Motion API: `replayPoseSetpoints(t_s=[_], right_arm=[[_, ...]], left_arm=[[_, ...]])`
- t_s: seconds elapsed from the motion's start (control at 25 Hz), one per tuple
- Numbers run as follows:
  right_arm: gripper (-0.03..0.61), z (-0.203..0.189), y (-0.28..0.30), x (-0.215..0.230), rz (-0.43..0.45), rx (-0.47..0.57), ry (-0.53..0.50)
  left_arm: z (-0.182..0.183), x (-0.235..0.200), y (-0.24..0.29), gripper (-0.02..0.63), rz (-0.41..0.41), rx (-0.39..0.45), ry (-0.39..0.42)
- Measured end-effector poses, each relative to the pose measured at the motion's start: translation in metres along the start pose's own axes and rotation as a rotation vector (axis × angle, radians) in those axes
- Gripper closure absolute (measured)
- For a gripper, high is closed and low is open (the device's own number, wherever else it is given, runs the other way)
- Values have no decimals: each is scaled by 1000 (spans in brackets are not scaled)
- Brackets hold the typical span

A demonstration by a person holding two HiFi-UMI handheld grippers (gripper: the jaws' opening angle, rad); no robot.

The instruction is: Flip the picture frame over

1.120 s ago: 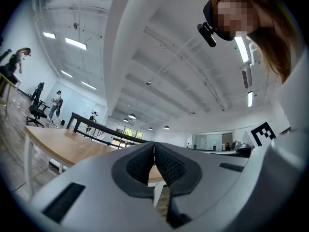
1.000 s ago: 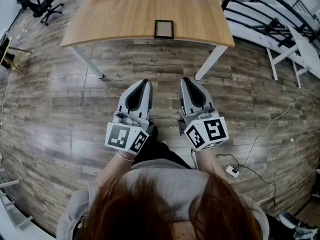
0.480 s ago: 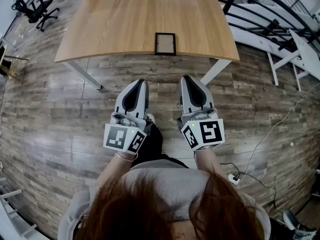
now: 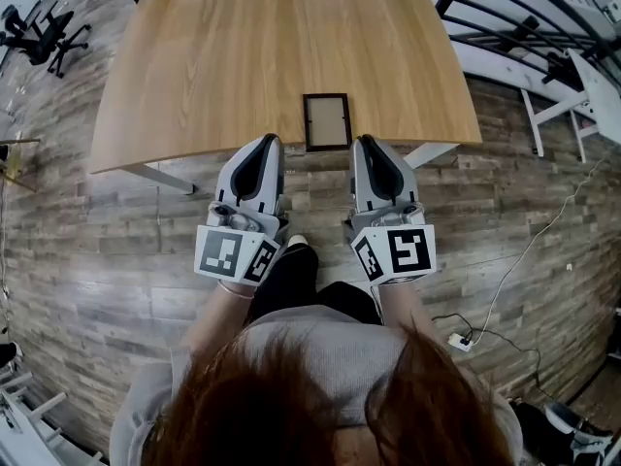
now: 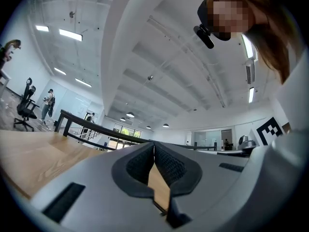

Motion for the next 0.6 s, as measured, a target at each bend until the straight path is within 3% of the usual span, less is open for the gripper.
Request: replayPoseSetpoints(t_s=[0.2,0.48,0.6], right_arm=[[549,-8,19,19,-31,-43,0],[549,-15,37,34,0,-90,-27],[549,-24,43,44,28,-105,42]], left_arm=[[-9,-5,30,606,-20,-27,-21],[-12,-7,46,605,9,-42,-51],[-14,-11,50,604,29,-48,-58]])
Point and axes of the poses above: the fingertips, and each gripper's own axes: y forward along the fingers, x to its right, z out of its top, the point moved 8 cm from there along -y, backward along the fingers, and after that the axes turned 11 degrees about -x, right-handed, at the moved point
